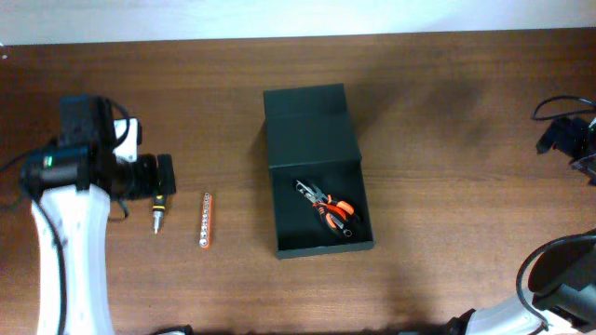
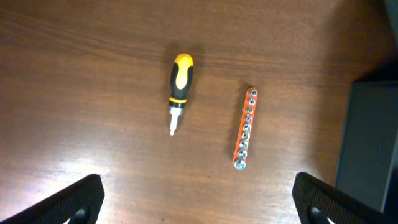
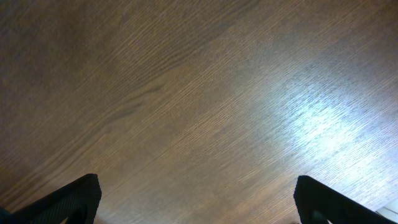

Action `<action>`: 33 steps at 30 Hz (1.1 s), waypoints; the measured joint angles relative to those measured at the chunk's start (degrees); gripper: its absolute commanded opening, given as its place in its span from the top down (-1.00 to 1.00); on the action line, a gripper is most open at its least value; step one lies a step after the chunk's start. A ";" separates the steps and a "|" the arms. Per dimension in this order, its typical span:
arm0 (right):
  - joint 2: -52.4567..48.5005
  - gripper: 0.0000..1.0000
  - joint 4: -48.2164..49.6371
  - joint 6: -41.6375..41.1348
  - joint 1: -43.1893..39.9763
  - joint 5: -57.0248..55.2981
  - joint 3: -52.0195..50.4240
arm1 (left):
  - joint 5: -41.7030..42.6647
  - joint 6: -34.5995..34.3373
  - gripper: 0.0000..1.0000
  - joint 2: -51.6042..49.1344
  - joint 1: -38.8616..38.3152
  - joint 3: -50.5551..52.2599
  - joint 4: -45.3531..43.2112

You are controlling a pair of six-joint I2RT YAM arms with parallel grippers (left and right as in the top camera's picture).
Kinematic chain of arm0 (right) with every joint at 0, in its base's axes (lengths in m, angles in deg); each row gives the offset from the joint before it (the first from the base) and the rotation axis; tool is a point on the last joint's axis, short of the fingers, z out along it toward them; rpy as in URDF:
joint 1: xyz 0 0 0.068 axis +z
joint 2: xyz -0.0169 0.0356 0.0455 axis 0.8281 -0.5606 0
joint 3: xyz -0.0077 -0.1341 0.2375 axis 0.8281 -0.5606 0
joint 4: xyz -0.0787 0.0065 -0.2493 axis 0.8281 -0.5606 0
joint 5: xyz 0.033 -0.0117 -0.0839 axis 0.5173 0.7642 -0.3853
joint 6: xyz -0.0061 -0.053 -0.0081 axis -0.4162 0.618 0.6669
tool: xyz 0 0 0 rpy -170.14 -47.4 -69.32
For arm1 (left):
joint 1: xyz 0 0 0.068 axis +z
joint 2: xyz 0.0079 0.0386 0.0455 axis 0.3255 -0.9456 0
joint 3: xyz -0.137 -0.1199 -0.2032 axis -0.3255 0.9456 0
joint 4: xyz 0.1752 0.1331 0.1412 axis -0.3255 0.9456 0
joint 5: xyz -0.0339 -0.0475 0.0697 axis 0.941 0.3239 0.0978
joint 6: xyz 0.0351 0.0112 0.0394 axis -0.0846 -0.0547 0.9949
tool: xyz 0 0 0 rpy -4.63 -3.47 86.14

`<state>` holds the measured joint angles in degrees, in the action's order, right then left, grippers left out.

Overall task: Pack container
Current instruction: 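Move the left gripper over the yellow-black screwdriver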

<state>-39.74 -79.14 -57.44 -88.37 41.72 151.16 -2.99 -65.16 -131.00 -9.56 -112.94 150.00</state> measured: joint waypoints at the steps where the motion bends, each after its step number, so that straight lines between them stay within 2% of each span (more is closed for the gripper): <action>1: 0.00 -0.98 0.02 -0.04 0.00 0.00 0.00 | 0.72 0.15 -0.99 -2.47 0.02 -0.44 -0.31; 8: 0.00 -0.98 0.00 -0.02 0.00 -0.02 0.00 | 4.46 1.46 -0.99 -13.60 0.09 -0.48 -2.03; 14: 0.00 -0.98 0.02 -0.02 0.00 0.00 0.00 | 1.33 4.92 -0.98 -17.22 2.19 -0.48 -6.69; 21: 0.00 -0.98 0.02 -0.02 0.00 0.00 0.00 | -0.42 5.81 -0.99 -22.27 7.15 -0.48 -11.47; 27: 0.00 -0.97 0.02 -0.02 0.00 0.00 0.00 | -0.74 6.05 -0.99 -24.04 8.22 -0.48 -14.05; 33: 0.00 -0.98 0.02 0.02 0.00 0.00 0.00 | 4.17 13.35 -0.99 -24.04 8.22 -0.48 -14.12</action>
<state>-39.74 -79.12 -57.42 -88.37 41.72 151.16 1.18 -51.81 -155.04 -1.34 -113.42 135.88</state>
